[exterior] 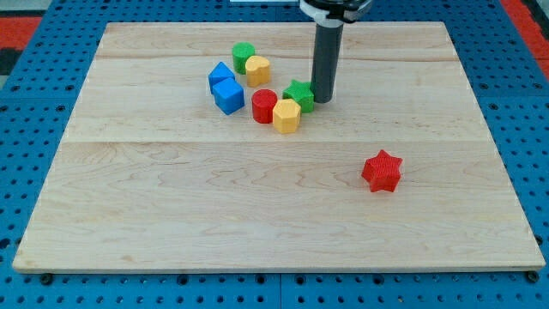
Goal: Place green star to the top of the red circle
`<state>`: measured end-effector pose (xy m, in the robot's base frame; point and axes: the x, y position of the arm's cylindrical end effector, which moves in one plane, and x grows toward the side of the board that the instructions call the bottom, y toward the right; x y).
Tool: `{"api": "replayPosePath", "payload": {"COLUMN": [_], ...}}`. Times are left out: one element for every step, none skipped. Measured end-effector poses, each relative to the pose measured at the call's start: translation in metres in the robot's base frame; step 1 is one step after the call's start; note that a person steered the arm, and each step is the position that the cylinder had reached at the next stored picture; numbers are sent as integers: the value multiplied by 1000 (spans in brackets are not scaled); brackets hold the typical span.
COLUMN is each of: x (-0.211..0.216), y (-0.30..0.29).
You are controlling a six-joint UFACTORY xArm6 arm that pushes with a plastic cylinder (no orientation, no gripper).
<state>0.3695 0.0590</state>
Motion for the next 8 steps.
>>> {"api": "replayPosePath", "payload": {"x": [4, 4, 4, -9, -14, -13, -14, -29], "y": [-10, -50, -106, -105, -107, -126, -130, -156]}}
